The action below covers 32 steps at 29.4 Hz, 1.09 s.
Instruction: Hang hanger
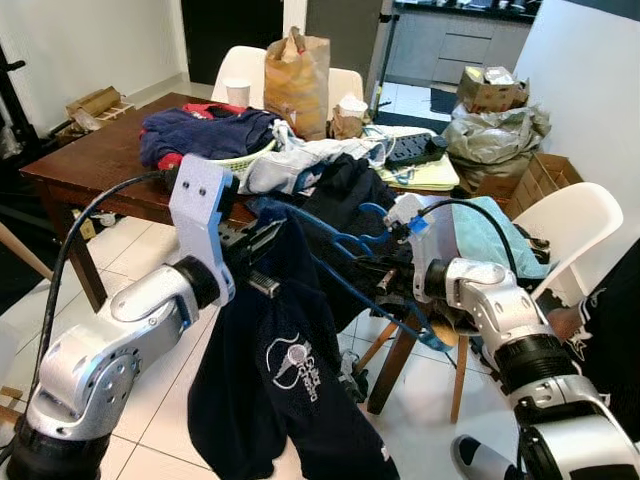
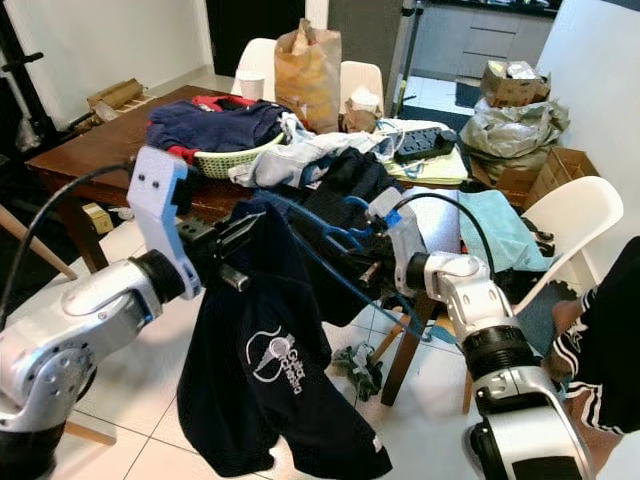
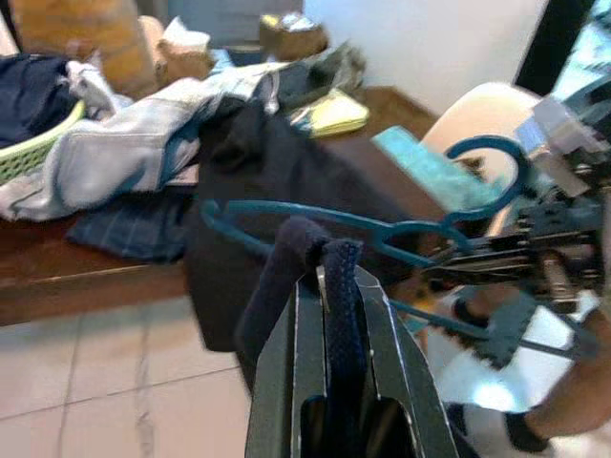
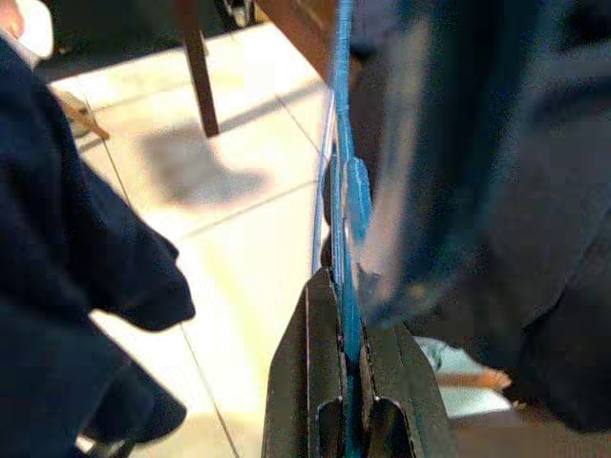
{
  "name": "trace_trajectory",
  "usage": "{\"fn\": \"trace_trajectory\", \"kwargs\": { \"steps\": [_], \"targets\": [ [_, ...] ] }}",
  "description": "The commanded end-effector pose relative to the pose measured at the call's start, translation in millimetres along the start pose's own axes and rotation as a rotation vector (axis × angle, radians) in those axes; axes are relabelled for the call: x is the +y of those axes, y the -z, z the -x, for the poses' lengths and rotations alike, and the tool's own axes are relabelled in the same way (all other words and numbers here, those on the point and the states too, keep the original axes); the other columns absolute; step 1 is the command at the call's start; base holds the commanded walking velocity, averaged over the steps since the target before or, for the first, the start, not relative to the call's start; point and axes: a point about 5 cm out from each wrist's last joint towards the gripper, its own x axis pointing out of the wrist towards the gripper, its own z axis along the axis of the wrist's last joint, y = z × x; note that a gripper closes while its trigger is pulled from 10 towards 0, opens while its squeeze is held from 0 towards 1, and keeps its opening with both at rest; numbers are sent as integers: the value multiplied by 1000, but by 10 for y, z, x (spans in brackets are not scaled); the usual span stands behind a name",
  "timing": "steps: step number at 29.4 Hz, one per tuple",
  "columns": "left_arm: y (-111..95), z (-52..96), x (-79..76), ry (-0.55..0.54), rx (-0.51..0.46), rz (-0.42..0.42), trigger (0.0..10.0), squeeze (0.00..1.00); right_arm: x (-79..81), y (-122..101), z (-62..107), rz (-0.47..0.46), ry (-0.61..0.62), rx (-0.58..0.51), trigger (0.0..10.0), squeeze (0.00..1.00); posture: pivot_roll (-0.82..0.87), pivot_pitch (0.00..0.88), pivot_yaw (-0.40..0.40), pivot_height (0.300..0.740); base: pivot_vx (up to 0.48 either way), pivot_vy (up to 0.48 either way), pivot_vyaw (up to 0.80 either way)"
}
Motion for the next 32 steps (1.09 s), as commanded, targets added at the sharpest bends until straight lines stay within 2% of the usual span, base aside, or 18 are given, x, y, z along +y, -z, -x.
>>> {"fn": "trace_trajectory", "kwargs": {
  "steps": [1, 4, 6, 7, 11, 13, 15, 17, 18, 19, 20, 21, 23, 24, 25, 27, 31, 32],
  "targets": [
    [0, 9, -4, -1, -10, -37, 10000, 0, -13, 99, -4, -12, 31, 56, 10000, 0, 57, 0, -94, 740, 0, 0, -763],
    [95, 83, 0, -24, 16, -127, 10000, 0, -166, 450, 96, -109, 212, 201, 10000, 0, 54, 0, -97, 740, 0, 0, -763],
    [182, 121, 26, -32, 53, -192, 10000, 0, -229, 578, 159, -118, 274, 257, 10000, 0, 51, 0, -95, 740, 0, 0, -763],
    [265, 155, 61, -44, 90, -234, 10000, 0, -239, 660, 195, -122, 282, 289, 10000, 0, 47, 0, -95, 740, 0, 0, -763],
    [334, 188, 88, -52, 116, -266, 10000, 0, -245, 731, 221, -125, 287, 317, 10000, 0, 47, 0, -95, 740, 0, 0, -763],
    [430, 240, 105, -55, 150, -316, 10000, 0, -225, 857, 281, -121, 247, 368, 10000, 0, 43, 0, -93, 740, 0, 0, -756],
    [463, 250, 84, -41, 157, -334, 10000, 0, -217, 876, 308, -113, 208, 365, 10000, 0, 40, 0, -89, 740, 0, 0, -756],
    [463, 250, 84, -41, 157, -334, 10000, 0, -217, 876, 308, -113, 208, 365, 10000, 0, 40, 0, -89, 740, 0, 0, -756],
    [501, 259, 62, -23, 165, -348, 10000, 0, -205, 871, 343, -110, 148, 347, 10000, 0, 37, 0, -86, 740, 0, 0, -756],
    [501, 259, 62, -23, 165, -348, 10000, 0, -205, 871, 343, -110, 148, 347, 10000, 0, 37, 0, -86, 740, 0, 0, -756],
    [619, 288, 55, -1, 193, -355, 10000, 0, -192, 877, 436, -61, 37, 338, 10000, 0, 34, 0, -81, 740, 0, 0, -756],
    [710, 312, 67, 1, 217, -342, 10000, 0, -203, 915, 489, -52, 19, 363, 10000, 0, 29, 0, -80, 740, 0, 0, -756],
    [769, 329, 76, 1, 233, -332, 10000, 0, -214, 944, 521, -48, 15, 382, 10000, 0, 29, 0, -80, 740, 0, 0, -756],
    [910, 372, 90, -4, 272, -309, 10000, 0, -236, 1024, 563, -48, 39, 434, 10000, 0, 21, 0, -75, 740, 0, 0, -756],
    [910, 372, 90, -4, 272, -309, 10000, 0, -236, 1024, 563, -48, 39, 434, 10000, 0, 21, 0, -75, 740, 0, 0, -756],
    [1128, 444, 109, -21, 332, -270, 10000, 0, -241, 1144, 599, -43, 75, 500, 10000, 0, 18, 0, -74, 740, 0, 0, -756],
    [1314, 515, 128, -51, 372, -233, 10000, 0, -228, 1254, 624, -49, 103, 548, 10000, 0, 16, 0, -72, 740, 0, 0, -756],
    [1442, 571, 162, -90, 394, -208, 10000, 0, -207, 1358, 654, -52, 129, 594, 10000, 0, 14, 0, -73, 740, 0, 0, -756]
  ]
}}
